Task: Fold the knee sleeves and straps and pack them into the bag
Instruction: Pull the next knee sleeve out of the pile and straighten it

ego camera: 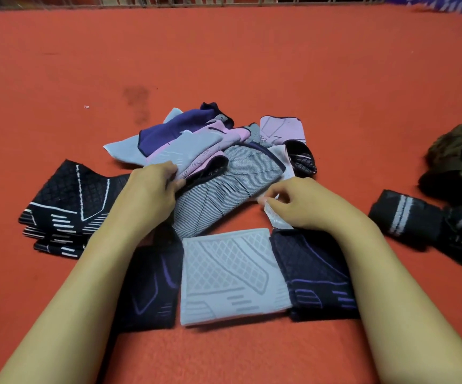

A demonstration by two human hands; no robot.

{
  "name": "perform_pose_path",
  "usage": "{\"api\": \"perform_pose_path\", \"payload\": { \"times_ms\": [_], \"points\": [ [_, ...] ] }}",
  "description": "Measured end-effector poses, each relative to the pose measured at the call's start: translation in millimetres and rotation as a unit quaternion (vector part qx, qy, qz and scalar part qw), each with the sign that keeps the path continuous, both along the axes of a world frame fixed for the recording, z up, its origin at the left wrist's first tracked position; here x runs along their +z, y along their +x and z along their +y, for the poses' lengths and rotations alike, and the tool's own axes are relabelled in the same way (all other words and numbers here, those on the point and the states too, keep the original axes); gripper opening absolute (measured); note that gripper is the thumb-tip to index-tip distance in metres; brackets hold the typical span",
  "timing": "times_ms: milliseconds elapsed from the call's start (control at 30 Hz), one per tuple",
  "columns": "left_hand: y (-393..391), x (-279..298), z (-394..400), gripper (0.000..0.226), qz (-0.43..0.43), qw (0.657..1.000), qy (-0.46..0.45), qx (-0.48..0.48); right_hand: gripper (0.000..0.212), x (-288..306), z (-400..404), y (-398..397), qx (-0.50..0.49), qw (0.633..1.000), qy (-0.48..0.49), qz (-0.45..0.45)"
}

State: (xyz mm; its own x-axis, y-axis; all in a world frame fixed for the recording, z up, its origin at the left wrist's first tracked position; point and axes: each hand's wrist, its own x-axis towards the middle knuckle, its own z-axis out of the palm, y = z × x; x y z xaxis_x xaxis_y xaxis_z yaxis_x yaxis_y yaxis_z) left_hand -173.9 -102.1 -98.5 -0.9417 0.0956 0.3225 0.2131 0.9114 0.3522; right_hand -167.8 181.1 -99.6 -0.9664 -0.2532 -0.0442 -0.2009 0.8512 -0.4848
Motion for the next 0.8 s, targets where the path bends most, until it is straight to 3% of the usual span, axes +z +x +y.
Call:
{"api": "perform_pose_path", "payload": {
  "times_ms": [67, 133, 267, 400, 500, 667, 733, 800],
  "points": [
    [-1, -2, -2, 0.012, 0.001, 1.0, -0.007, -0.002, 0.022, 1, -1, 0, -0.001, 1.0, -0.002, 0.001],
    [-1, -3, 0, 0.035, 0.005, 1.0, -0.007, 0.0, 0.021, 1, -1, 1, 0.002, 1.0, -0.005, -0.002],
    [-4, -13, 4, 0.025, 0.056, 0.998, -0.008, -0.001, 0.021, 1, -2, 2, 0.002, 1.0, -0.006, 0.001],
    [-8, -13, 4, 0.03, 0.076, 0.996, -0.005, 0.056, 0.021, -1, -3, 1, -0.003, 1.0, -0.01, 0.008],
    [-10, -12, 2, 0.029, 0.078, 0.992, 0.038, 0.086, 0.021, 0, -4, 0, -0.005, 1.0, -0.009, 0.017],
    [2, 8, 12, 0.014, 0.16, 0.956, 0.24, 0.056, 0.015, 0, -5, -3, -0.019, 0.996, -0.038, 0.082],
    [5, 19, 21, 0.018, 0.132, 0.911, 0.391, -0.016, 0.011, 4, -7, -2, -0.03, 0.989, -0.1, 0.101],
    [10, 28, 31, 0.015, 0.004, 0.833, 0.54, -0.121, 0.013, 13, -11, 1, -0.036, 0.971, -0.22, 0.086]
  ]
}}
